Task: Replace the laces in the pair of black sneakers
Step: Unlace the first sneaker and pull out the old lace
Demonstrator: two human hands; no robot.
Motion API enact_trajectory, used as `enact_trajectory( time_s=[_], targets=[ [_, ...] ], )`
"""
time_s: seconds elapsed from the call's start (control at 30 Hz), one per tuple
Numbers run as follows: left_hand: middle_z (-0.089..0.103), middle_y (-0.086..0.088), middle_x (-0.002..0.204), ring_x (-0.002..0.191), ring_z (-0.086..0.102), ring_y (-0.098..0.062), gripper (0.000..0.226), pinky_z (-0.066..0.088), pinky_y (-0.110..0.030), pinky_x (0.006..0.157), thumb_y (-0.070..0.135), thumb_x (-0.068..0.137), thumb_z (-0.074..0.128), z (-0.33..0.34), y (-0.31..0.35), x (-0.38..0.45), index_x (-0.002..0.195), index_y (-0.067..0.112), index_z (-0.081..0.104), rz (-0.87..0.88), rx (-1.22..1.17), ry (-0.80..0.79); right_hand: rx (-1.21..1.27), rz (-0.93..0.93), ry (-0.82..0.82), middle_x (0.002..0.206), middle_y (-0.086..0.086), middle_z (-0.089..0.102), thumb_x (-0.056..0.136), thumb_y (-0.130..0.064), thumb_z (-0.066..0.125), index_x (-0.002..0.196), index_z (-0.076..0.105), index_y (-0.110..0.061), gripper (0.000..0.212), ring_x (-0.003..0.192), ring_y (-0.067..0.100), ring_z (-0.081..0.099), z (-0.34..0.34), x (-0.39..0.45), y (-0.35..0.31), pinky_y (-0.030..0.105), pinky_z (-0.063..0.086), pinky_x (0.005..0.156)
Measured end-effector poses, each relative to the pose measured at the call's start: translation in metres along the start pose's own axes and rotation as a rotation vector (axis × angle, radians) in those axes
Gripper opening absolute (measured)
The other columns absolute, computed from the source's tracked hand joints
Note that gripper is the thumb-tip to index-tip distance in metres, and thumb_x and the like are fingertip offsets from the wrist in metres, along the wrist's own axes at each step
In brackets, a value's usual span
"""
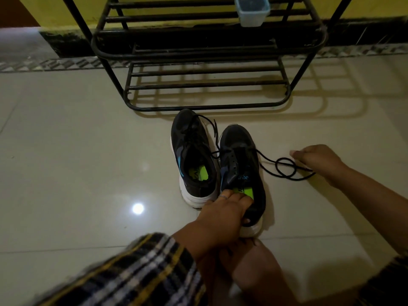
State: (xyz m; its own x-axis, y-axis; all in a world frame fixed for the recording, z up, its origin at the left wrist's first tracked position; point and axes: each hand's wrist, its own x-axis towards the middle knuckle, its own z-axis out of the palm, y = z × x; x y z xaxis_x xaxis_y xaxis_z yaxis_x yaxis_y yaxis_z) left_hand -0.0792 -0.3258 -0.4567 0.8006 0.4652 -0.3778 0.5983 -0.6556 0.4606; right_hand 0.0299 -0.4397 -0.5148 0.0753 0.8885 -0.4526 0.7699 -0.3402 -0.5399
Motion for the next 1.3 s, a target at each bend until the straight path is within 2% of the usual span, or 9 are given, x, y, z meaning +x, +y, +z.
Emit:
enact_trajectory(
  time_s=[0.03, 0.1, 0.2, 0.27, 0.43, 0.7, 0.9, 1.1, 1.3],
  targets=[
    [0.041, 0.001, 0.139, 0.127, 0.03, -0.021, 0.039, 0.039, -0.044, 0.099, 0.027, 0.095, 0.049, 0.0, 0.0, 0.0, 0.132, 0.023, 0.038, 0.002, -0.002, 0.005, -0.074, -0.106, 0.015, 0.086, -0.005, 0.067, 0.075, -0.031, 0.042, 0.097, 0.048, -0.024, 0.024, 0.075, 0.017, 0.063, 0.027, -0.003, 0.005, 0.032, 0.051, 0.057],
    [0.041, 0.001, 0.138, 0.126, 0.03, -0.021, 0.038, 0.039, -0.043, 0.099, 0.027, 0.095, 0.049, 0.0, -0.001, 0.0, 0.132, 0.023, 0.039, 0.006, -0.004, 0.013, -0.114, -0.146, -0.078, 0.088, -0.004, 0.066, 0.076, -0.03, 0.041, 0.099, 0.047, -0.024, 0.025, 0.077, 0.018, 0.064, -0.023, 0.006, 0.006, 0.031, 0.052, 0.057],
    [0.041, 0.001, 0.139, 0.127, 0.03, -0.021, 0.038, 0.038, -0.044, 0.1, 0.028, 0.095, 0.048, 0.002, -0.001, 0.0, 0.132, 0.023, 0.038, 0.01, 0.001, 0.013, -0.419, -0.131, 0.481, 0.108, 0.009, 0.059, 0.09, -0.029, 0.046, 0.108, 0.061, -0.016, 0.027, 0.105, 0.028, 0.053, -0.147, 0.057, -0.005, 0.041, 0.051, 0.081],
    [0.041, 0.001, 0.139, 0.127, 0.03, -0.021, 0.038, 0.038, -0.044, 0.1, 0.028, 0.095, 0.048, 0.002, -0.001, 0.0, 0.132, 0.023, 0.038, 0.014, 0.004, 0.011, -0.378, 0.002, 0.601, 0.116, 0.014, 0.055, 0.091, -0.028, 0.054, 0.106, 0.068, -0.009, 0.027, 0.114, 0.032, 0.043, -0.188, 0.091, 0.0, 0.044, 0.043, 0.091],
    [0.043, 0.001, 0.135, 0.124, 0.03, -0.02, 0.034, 0.04, -0.045, 0.097, 0.027, 0.095, 0.048, 0.001, 0.0, -0.001, 0.128, 0.022, 0.04, 0.012, -0.016, 0.005, -0.3, -0.114, 0.393, 0.115, 0.01, 0.057, 0.092, -0.019, 0.057, 0.112, 0.069, -0.014, 0.023, 0.113, 0.028, 0.045, -0.148, 0.109, -0.023, 0.037, 0.04, 0.094],
    [0.041, 0.0, 0.137, 0.125, 0.03, -0.022, 0.034, 0.041, -0.047, 0.096, 0.026, 0.096, 0.047, 0.001, -0.001, 0.0, 0.129, 0.02, 0.04, 0.022, -0.025, -0.008, -0.417, -0.093, 0.384, 0.112, 0.009, 0.054, 0.093, -0.018, 0.051, 0.104, 0.062, -0.007, 0.019, 0.109, 0.026, 0.045, -0.142, 0.106, -0.031, 0.033, 0.038, 0.081],
    [0.043, 0.0, 0.135, 0.125, 0.03, -0.022, 0.034, 0.041, -0.046, 0.095, 0.026, 0.095, 0.049, -0.001, -0.001, -0.001, 0.127, 0.02, 0.041, 0.018, -0.018, -0.008, -0.144, 0.0, 0.479, 0.093, 0.014, 0.055, 0.083, -0.01, 0.059, 0.078, 0.056, -0.009, 0.005, 0.094, 0.031, 0.05, -0.15, 0.098, -0.014, 0.038, 0.04, 0.077],
    [0.041, 0.001, 0.139, 0.128, 0.029, -0.022, 0.039, 0.04, -0.048, 0.099, 0.026, 0.095, 0.049, 0.001, 0.0, 0.0, 0.133, 0.022, 0.039, 0.004, 0.004, -0.012, 0.435, 0.021, 0.731, 0.089, 0.012, 0.053, 0.083, 0.002, 0.057, 0.072, 0.056, -0.009, 0.016, 0.081, 0.021, 0.052, -0.167, 0.069, 0.004, 0.02, 0.04, 0.07],
    [0.04, 0.002, 0.14, 0.129, 0.029, -0.022, 0.041, 0.039, -0.047, 0.099, 0.027, 0.095, 0.048, 0.001, 0.0, 0.0, 0.134, 0.023, 0.037, 0.005, 0.008, -0.007, 0.773, -0.045, 0.648, 0.075, 0.003, 0.061, 0.088, -0.002, 0.055, 0.068, 0.059, -0.017, 0.025, 0.075, 0.008, 0.056, -0.172, 0.073, -0.022, 0.019, 0.046, 0.077]
  ],
)
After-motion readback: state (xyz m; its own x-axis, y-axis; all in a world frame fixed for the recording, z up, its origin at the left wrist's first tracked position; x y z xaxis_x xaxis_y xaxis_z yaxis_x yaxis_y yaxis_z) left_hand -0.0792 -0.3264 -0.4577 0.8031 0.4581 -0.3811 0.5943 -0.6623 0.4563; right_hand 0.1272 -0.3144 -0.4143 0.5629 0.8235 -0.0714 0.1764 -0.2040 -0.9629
